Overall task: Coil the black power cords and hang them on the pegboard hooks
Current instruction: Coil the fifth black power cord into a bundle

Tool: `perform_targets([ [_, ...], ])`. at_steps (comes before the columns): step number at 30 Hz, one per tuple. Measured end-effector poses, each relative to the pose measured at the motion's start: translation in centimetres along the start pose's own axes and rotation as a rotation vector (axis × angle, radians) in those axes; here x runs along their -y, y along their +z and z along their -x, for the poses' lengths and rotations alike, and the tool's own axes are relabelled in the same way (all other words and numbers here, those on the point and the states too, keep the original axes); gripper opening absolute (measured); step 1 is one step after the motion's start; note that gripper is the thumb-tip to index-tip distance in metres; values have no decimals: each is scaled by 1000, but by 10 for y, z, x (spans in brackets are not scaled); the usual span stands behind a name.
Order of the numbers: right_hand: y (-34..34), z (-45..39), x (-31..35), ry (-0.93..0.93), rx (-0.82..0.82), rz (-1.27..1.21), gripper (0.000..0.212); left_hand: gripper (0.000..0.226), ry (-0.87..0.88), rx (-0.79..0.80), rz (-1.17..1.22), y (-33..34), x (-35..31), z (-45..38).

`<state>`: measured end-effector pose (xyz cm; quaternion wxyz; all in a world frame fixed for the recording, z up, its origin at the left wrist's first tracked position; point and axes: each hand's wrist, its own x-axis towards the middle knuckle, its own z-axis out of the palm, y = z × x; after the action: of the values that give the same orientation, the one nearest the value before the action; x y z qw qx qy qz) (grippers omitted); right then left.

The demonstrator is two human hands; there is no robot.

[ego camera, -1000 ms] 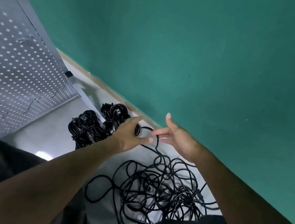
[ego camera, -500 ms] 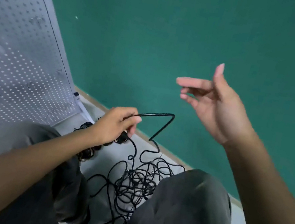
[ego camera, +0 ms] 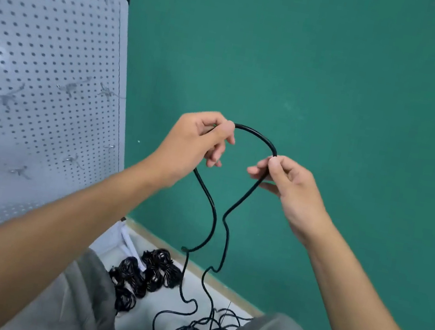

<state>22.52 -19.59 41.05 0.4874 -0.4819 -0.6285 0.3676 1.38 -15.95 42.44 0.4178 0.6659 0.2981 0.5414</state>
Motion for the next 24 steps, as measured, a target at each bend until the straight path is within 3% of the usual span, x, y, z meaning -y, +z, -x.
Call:
perform_targets([
  [6,1,-23,104,-83,28,-286,27,30,139,-88,141,-10,-84,-35],
  [14,18,-35,192,-54,224,-346,29,38,202,-134,235,-14,-185,-83],
  [17,28,-28,195,-37,370,-244,21,36,154,-147,277,-18,-193,-82],
  [21,36,-27,195,-113,319,-147,16,36,76,-119,295,-32,-186,-67],
  [24,38,-29,203,-150,256,-153,12,70,2,-92,385,-47,-159,-40],
])
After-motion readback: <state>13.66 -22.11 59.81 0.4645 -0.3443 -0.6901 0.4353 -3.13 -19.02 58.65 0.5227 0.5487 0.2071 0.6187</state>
